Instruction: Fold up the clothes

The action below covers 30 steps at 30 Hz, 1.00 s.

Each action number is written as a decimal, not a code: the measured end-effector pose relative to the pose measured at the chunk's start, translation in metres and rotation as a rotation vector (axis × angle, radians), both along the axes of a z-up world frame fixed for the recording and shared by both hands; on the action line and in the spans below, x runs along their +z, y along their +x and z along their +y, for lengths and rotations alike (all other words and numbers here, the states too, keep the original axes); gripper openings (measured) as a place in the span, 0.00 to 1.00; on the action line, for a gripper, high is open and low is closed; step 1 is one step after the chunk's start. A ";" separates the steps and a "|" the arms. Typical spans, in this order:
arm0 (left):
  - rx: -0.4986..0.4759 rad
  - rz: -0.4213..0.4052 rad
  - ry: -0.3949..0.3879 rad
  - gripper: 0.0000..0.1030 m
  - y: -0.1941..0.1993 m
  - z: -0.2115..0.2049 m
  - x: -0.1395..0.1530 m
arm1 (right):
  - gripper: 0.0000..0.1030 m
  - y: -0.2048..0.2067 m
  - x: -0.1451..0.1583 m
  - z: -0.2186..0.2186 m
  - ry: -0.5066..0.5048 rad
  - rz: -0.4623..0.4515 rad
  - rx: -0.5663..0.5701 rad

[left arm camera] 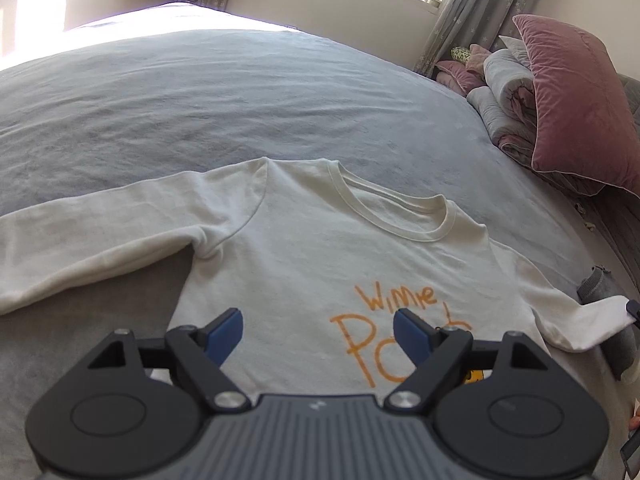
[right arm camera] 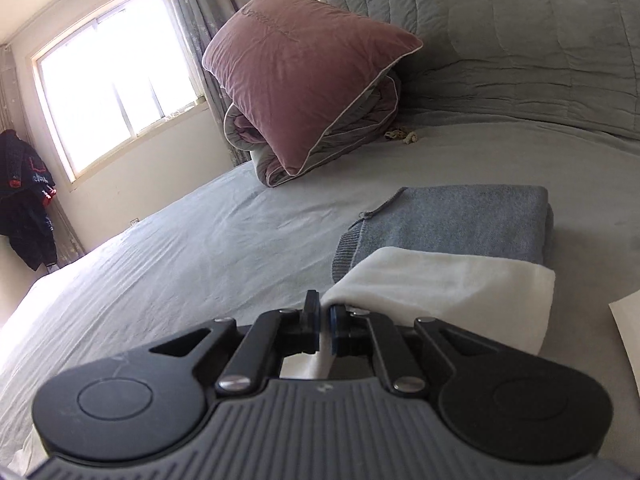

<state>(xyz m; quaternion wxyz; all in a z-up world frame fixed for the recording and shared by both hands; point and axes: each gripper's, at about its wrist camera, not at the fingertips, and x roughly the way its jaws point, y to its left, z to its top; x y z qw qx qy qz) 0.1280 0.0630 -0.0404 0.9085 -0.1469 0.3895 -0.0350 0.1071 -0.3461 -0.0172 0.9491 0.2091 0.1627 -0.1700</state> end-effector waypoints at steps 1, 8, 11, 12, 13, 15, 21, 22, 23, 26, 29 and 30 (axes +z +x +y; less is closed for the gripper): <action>0.003 0.003 -0.005 0.81 0.000 0.003 0.000 | 0.07 0.004 0.006 0.007 -0.020 -0.009 0.024; 0.007 0.007 -0.011 0.79 0.000 0.015 0.008 | 0.07 0.033 0.034 0.068 -0.116 -0.012 0.244; 0.026 0.020 -0.022 0.74 0.000 0.022 0.009 | 0.07 0.042 0.035 0.100 -0.149 0.004 0.337; 0.033 0.023 -0.028 0.74 -0.001 0.025 0.010 | 0.07 0.045 0.034 0.111 -0.155 0.009 0.367; 0.037 0.025 -0.033 0.72 -0.001 0.027 0.010 | 0.07 0.048 0.032 0.120 -0.159 0.015 0.396; 0.045 0.027 -0.043 0.71 -0.001 0.030 0.011 | 0.07 0.053 0.024 0.139 -0.166 0.031 0.448; 0.043 0.021 -0.052 0.66 -0.001 0.035 0.015 | 0.07 0.058 -0.009 0.187 -0.179 0.111 0.584; 0.041 0.020 -0.047 0.62 -0.001 0.035 0.014 | 0.07 0.057 -0.016 0.192 -0.178 0.130 0.597; 0.039 0.022 -0.043 0.61 0.000 0.035 0.014 | 0.07 0.056 -0.023 0.197 -0.177 0.150 0.610; 0.035 0.034 -0.036 0.60 0.001 0.035 0.013 | 0.08 0.052 -0.046 0.212 -0.174 0.209 0.648; 0.030 0.043 -0.045 0.60 0.001 0.038 0.013 | 0.09 0.049 -0.064 0.222 -0.162 0.247 0.675; 0.029 0.047 -0.046 0.60 0.001 0.039 0.013 | 0.09 0.047 -0.066 0.220 -0.147 0.235 0.671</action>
